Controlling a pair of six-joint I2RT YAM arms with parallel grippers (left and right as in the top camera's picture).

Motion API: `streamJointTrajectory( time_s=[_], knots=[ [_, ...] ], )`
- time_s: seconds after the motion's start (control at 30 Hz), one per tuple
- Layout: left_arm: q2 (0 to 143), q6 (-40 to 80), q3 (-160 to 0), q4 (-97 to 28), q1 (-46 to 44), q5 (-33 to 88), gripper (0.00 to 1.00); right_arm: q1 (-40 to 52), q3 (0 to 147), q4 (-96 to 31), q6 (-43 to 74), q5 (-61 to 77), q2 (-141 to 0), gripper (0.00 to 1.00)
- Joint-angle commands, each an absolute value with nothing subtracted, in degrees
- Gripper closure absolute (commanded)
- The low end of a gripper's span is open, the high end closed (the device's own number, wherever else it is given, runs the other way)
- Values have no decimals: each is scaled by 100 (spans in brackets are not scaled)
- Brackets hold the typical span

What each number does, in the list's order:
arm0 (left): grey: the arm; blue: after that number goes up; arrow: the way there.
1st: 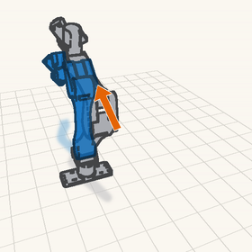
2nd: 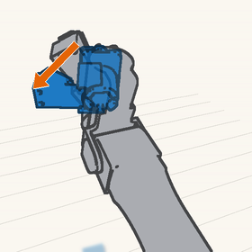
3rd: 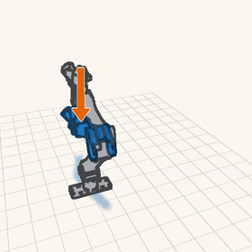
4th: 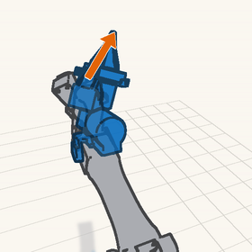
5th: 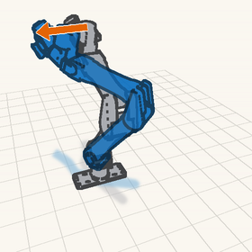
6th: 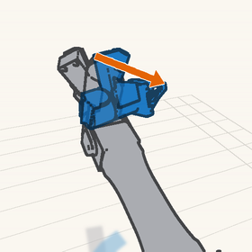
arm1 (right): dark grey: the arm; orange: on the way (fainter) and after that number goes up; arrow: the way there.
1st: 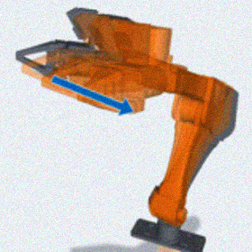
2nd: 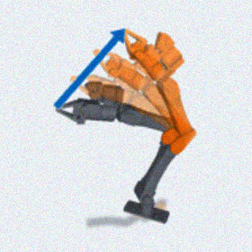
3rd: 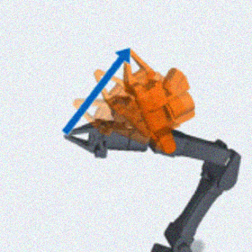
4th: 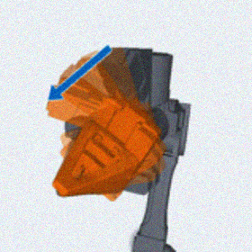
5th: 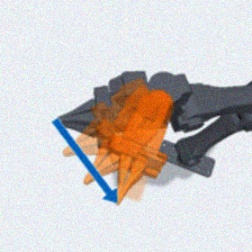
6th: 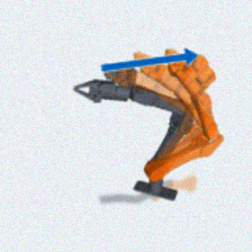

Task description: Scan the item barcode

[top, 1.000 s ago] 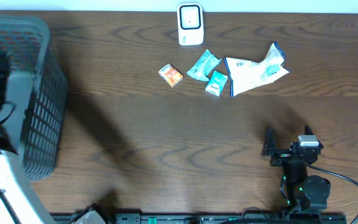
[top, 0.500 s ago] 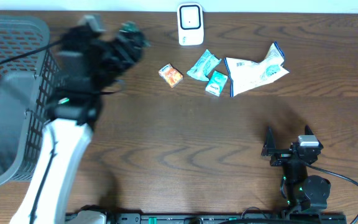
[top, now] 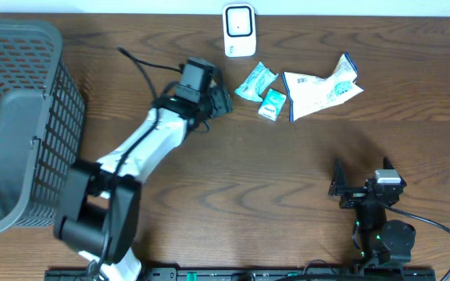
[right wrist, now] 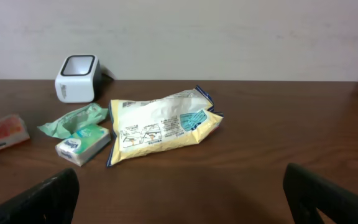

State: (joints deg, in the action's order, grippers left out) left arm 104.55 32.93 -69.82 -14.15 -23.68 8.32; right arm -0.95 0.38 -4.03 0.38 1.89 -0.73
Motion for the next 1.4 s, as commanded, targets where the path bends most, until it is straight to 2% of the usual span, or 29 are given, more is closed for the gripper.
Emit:
streamJointTrajectory(
  time_s=[0.0,0.13,0.23,0.53,0.7,0.73,0.8,1.0,1.07,1.37],
  knots=[
    [10492,3197,-6997,-1398,-2567,701,29,-123,32,-427,58,207,-54,1],
    [10492,3194,-7000,-1400,-2674,701,26,-123,32,-427,58,207,-54,1],
    [10490,3194,-7000,-1400,-2687,701,20,-123,32,-427,58,207,-54,1],
    [9717,2766,-7000,-1535,-2296,674,18,-123,32,-427,58,207,-54,1],
    [8847,2744,-7000,-2226,-1774,174,17,-123,32,-427,58,207,-54,1],
    [8700,2744,-7000,-2397,-1658,139,11,-123,32,-427,58,207,-54,1],
    [8506,2744,-7000,-2637,-1461,141,8,-123,32,-427,58,207,-54,1],
    [8385,2744,-6997,-3192,-1013,130,7,-123,32,-427,58,207,-54,1],
    [8403,2744,-6991,-3441,-899,-80,2,-123,32,-427,58,207,-54,1],
    [8403,2744,-6960,-4147,-703,-550,2,-123,32,-427,58,207,-54,1]
  ],
)
